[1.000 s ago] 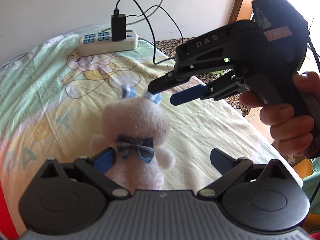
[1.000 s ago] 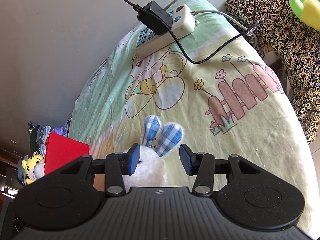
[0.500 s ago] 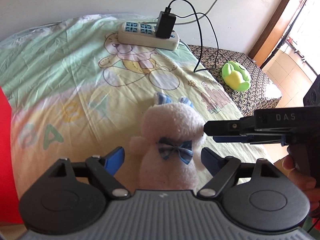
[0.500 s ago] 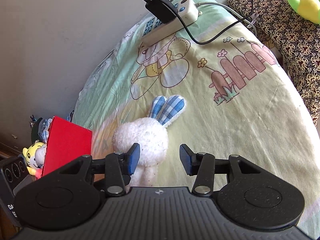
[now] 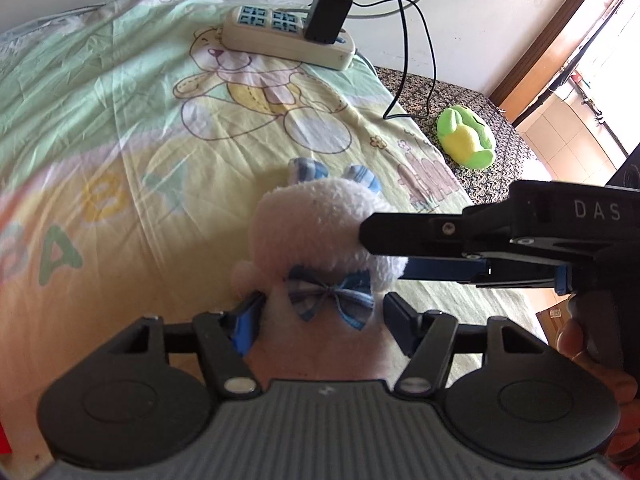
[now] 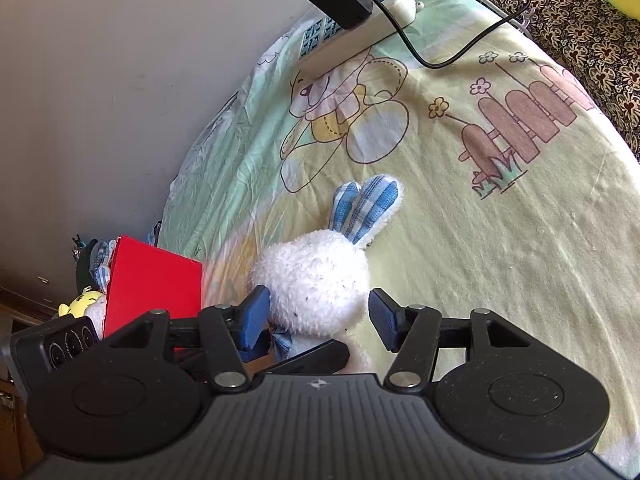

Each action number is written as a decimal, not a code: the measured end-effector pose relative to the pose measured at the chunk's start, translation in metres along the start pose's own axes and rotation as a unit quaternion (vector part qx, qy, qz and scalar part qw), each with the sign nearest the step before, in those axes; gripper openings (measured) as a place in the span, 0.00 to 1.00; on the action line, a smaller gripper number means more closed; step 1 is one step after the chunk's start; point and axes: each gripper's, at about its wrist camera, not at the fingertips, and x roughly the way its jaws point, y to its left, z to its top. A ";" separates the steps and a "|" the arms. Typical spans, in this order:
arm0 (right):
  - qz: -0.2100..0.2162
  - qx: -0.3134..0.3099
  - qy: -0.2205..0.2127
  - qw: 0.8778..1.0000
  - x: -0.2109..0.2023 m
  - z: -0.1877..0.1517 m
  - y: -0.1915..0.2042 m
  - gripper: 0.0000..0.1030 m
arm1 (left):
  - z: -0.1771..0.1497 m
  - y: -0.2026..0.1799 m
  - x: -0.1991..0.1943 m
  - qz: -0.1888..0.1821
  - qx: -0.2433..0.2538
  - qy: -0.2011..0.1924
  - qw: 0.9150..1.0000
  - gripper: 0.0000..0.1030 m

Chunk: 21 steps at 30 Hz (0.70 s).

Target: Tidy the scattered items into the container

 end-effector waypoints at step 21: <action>0.013 0.021 0.013 1.000 0.014 -0.005 -0.004 0.60 | -0.004 -0.005 -0.001 -0.009 0.004 -0.015 1.000 0.77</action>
